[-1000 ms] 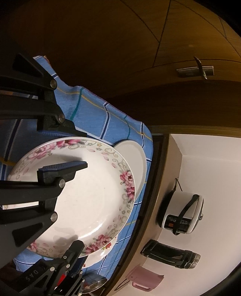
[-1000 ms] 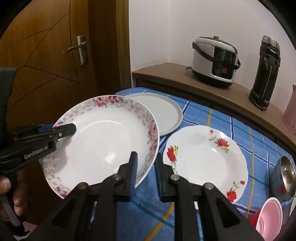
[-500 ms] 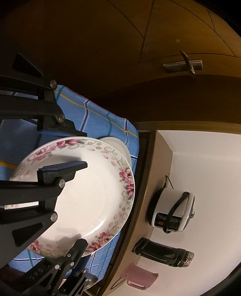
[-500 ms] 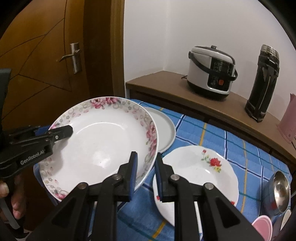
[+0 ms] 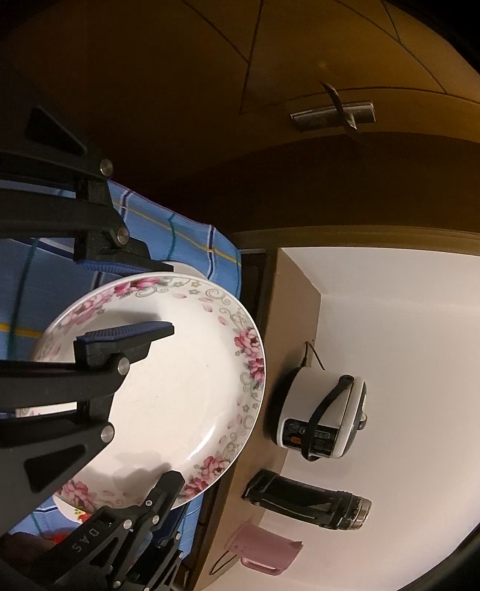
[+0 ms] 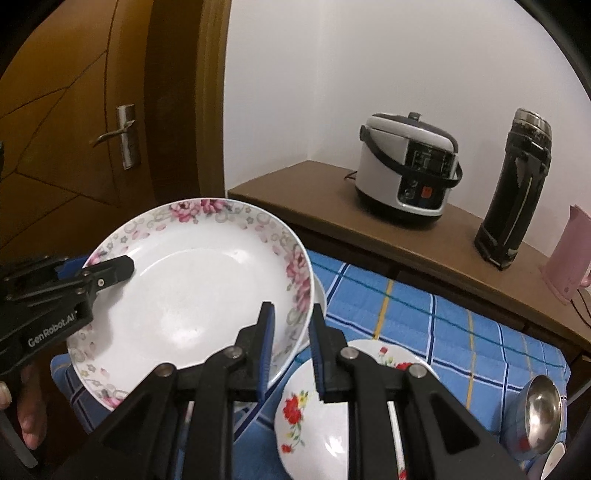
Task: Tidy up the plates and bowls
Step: 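Carry the pink-floral plate with the left gripper over the grey plate, then lower the pink-floral plate onto the grey plate with the left gripper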
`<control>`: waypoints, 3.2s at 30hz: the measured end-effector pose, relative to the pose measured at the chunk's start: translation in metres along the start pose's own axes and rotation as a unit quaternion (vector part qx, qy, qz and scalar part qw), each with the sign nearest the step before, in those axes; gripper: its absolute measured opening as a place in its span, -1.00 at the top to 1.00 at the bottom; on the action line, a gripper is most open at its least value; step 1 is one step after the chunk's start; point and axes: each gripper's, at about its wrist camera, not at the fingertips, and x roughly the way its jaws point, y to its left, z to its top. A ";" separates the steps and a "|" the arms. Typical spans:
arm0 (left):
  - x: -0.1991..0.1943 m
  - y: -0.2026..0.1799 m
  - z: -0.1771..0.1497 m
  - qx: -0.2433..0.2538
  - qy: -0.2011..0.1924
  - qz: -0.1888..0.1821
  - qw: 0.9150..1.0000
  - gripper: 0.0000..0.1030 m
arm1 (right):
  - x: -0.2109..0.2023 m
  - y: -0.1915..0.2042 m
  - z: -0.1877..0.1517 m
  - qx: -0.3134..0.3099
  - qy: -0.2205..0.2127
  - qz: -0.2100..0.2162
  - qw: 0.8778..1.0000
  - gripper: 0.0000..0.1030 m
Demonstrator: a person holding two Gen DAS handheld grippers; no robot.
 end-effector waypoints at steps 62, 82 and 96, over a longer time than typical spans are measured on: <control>0.112 0.023 0.023 0.012 0.054 0.003 0.998 0.48 | 0.103 0.002 0.018 0.004 0.062 -0.041 0.997 0.64; 0.161 0.017 0.014 0.029 0.111 -0.013 0.993 0.48 | 0.130 -0.002 0.015 0.004 0.119 -0.062 0.991 0.64; 0.168 0.015 0.011 0.038 0.107 -0.009 0.993 0.47 | 0.140 -0.003 0.018 0.006 0.144 -0.063 0.988 0.61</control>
